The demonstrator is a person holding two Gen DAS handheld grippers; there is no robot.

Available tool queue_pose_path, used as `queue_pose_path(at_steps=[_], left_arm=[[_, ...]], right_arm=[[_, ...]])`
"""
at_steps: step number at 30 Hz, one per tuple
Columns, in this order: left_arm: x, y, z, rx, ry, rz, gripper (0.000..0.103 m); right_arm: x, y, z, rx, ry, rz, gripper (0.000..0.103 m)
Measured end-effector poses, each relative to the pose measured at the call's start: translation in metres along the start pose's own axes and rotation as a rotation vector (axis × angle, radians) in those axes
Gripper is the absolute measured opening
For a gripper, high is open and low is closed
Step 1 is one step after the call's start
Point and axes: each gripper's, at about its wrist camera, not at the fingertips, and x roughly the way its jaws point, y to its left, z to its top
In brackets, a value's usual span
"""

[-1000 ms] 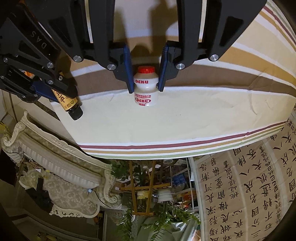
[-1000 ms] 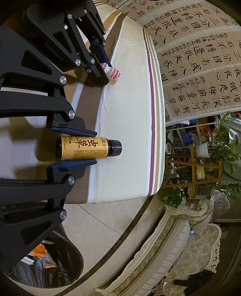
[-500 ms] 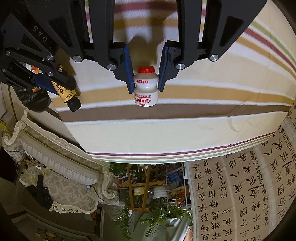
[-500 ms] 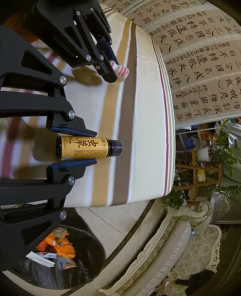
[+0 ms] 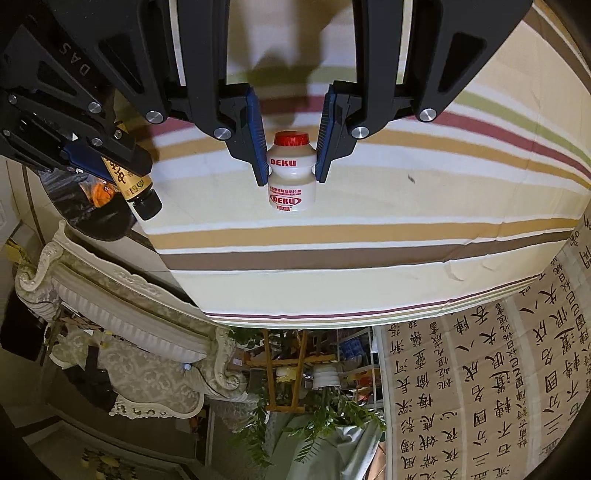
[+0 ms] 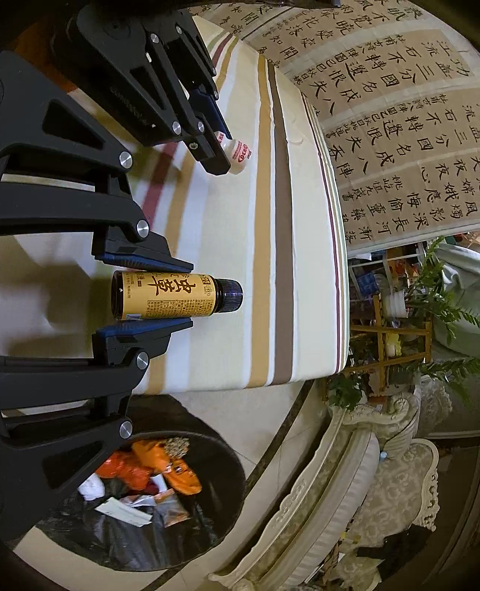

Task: Collect trash
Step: 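Carry both bottles over the bin and open both tools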

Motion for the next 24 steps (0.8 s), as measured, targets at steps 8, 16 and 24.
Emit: queue_pose_path(at_steps=[8,16,24], left_arm=[[-0.012,-0.018,-0.011,0.017,-0.015,-0.024,0.027],[-0.014,-0.064,-0.007,0.084,-0.041,-0.089,0.027],[-0.007,-0.121,0.005,0.158,-0.066,-0.171,0.027]], right_arm=[[-0.027,-0.017,-0.022,0.02,-0.026,-0.017,0.023],[-0.056,-0.063,-0.03,0.095,-0.082,-0.113,0.023],[-0.077,-0.126,-0.036,0.172,-0.126,-0.251,0.023]])
